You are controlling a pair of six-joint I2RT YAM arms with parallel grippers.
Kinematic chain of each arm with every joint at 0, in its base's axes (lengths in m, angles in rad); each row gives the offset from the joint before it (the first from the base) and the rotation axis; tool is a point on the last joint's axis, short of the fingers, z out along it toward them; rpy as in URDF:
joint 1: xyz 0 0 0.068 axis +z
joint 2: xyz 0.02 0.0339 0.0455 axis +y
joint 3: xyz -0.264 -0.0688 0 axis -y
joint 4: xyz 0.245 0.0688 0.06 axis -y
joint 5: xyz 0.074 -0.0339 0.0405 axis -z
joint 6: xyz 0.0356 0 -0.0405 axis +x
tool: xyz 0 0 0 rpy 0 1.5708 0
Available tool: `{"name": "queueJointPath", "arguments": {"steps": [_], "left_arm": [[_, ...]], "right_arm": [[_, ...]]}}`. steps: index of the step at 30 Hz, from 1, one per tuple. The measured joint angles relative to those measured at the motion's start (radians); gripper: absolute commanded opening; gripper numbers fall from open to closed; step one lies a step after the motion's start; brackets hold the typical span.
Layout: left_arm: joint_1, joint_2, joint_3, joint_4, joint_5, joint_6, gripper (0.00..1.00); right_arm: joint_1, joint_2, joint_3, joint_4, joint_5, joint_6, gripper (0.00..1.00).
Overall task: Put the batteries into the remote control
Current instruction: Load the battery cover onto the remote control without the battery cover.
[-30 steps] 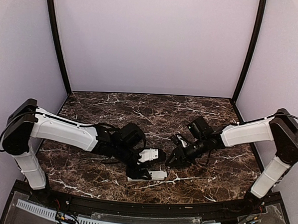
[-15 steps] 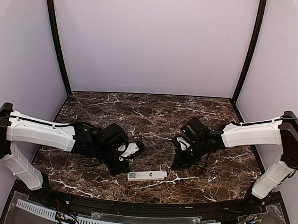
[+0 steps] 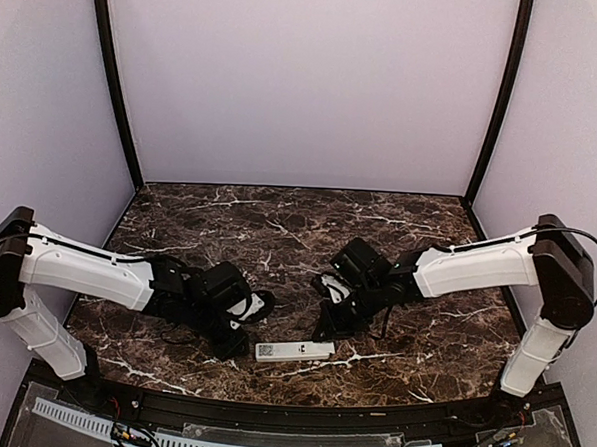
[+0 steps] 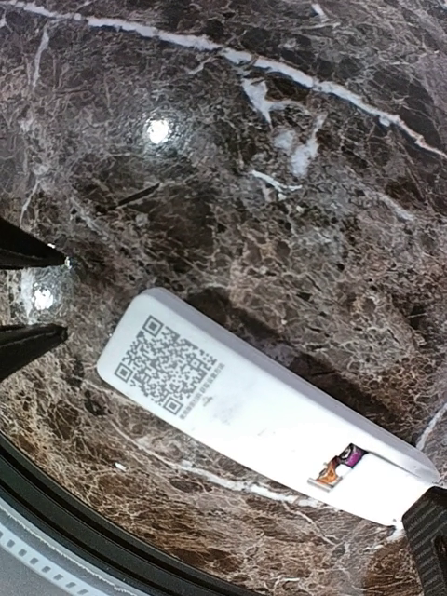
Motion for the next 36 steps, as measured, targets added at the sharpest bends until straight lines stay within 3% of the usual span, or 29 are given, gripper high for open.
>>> {"name": "queueJointPath", "arguments": {"steps": [23,36], "left_arm": [[0.0,0.013,-0.016,0.033,0.03,-0.024,0.21],[0.0,0.034,-0.015,0.033,0.035,-0.024,0.21]], "right_arm": [[0.008,0.067,-0.027,0.08,-0.054,0.011,0.0],[0.01,0.067,0.077,-0.014,-0.045,-0.032,0.0]]}}
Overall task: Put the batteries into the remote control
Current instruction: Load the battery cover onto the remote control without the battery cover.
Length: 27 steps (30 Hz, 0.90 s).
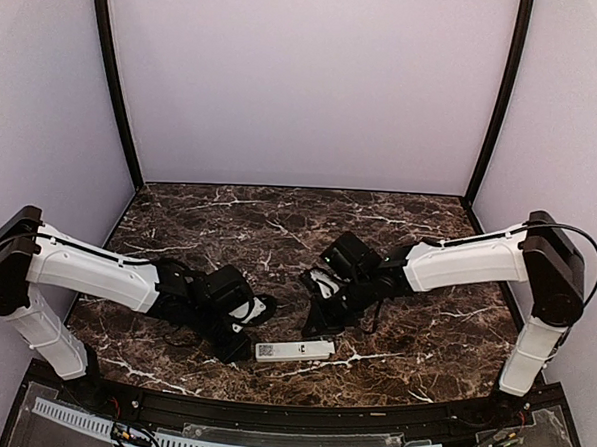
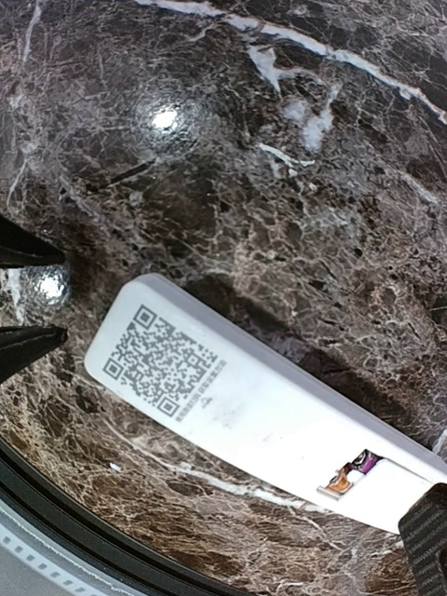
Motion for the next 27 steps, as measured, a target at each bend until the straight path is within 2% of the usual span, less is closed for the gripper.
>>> {"name": "queueJointPath", "arguments": {"steps": [5,14,22,27], "left_arm": [[0.005,0.0,0.0,0.0,0.002,0.0,0.21],[0.016,0.017,0.0,0.001,0.015,-0.002,0.2],[0.016,0.025,0.0,0.015,0.031,-0.002,0.2],[0.016,0.029,0.0,0.017,0.039,-0.002,0.2]], "right_arm": [[0.0,-0.016,0.021,-0.045,0.031,-0.001,0.0],[-0.012,-0.122,-0.014,-0.272,0.275,0.072,0.0],[0.016,-0.02,-0.019,-0.373,0.377,0.107,0.0],[0.048,0.034,0.037,-0.392,0.394,0.114,0.0]]}}
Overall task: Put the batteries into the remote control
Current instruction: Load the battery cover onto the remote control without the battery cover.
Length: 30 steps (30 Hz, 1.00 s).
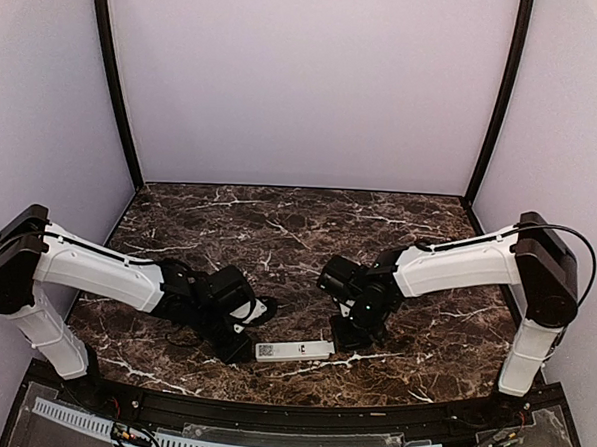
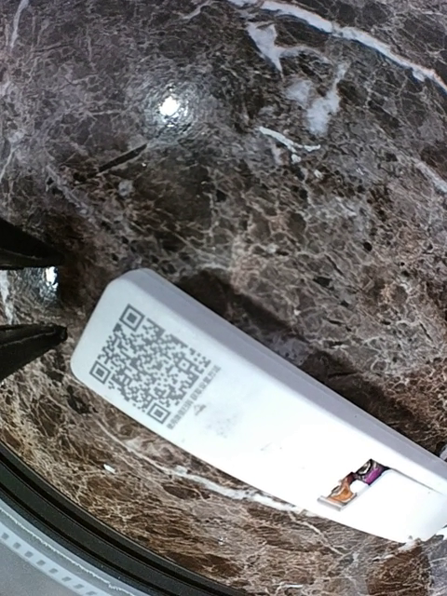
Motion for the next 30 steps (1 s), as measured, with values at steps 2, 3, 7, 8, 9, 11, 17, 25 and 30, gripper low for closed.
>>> {"name": "queueJointPath", "arguments": {"steps": [2,3,7,8,9,11,17,25,30], "left_arm": [[0.0,0.001,0.0,0.001,0.002,0.0,0.2],[0.0,0.001,0.0,0.002,0.003,0.0,0.2],[0.0,0.002,0.0,0.007,0.005,0.0,0.2],[0.0,0.002,0.0,0.008,0.005,0.0,0.2],[0.0,0.003,0.0,0.009,0.005,0.0,0.2],[0.0,0.006,0.0,0.01,0.006,0.001,0.2],[0.0,0.009,0.0,0.016,0.008,0.001,0.2],[0.0,0.009,0.0,0.017,0.009,0.002,0.2],[0.0,0.009,0.0,0.018,0.012,0.002,0.2]], "right_arm": [[0.011,0.01,0.012,0.0,0.003,0.002,0.0],[0.015,0.013,0.015,0.0,0.003,0.002,0.0],[0.028,0.022,0.027,-0.002,0.006,0.006,0.0],[0.03,0.025,0.032,-0.003,0.006,0.006,0.0],[0.032,0.027,0.036,-0.004,0.006,0.006,0.0],[0.037,0.035,0.047,-0.008,0.006,0.006,0.0],[0.051,0.061,0.082,-0.017,0.007,0.006,0.0],[0.053,0.074,0.1,-0.031,0.006,0.005,0.0],[0.058,0.089,0.123,-0.045,0.007,0.004,0.0]]}}
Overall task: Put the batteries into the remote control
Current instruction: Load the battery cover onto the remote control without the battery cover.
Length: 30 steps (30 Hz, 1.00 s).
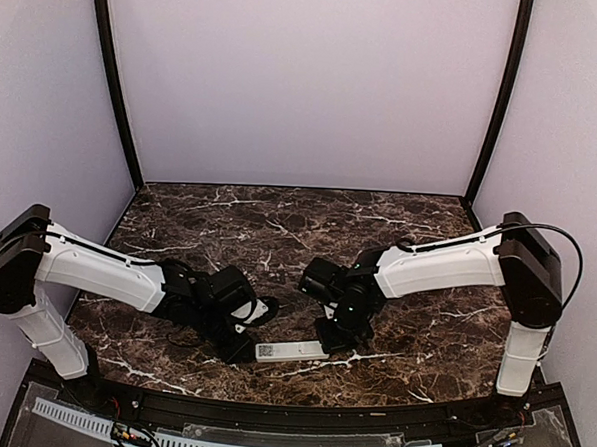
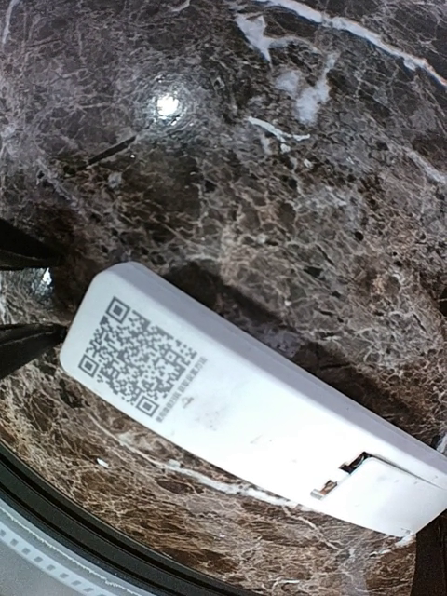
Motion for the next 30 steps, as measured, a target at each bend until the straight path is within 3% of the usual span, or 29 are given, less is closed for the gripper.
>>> {"name": "queueJointPath", "arguments": {"steps": [20,30], "left_arm": [[0.0,0.001,0.0,0.007,0.009,0.01,0.2],[0.0,0.001,0.0,0.008,0.011,0.01,0.2]], "right_arm": [[0.002,-0.019,0.012,-0.112,0.107,-0.037,0.0],[0.009,-0.145,-0.004,0.18,-0.119,-0.163,0.0]]}}
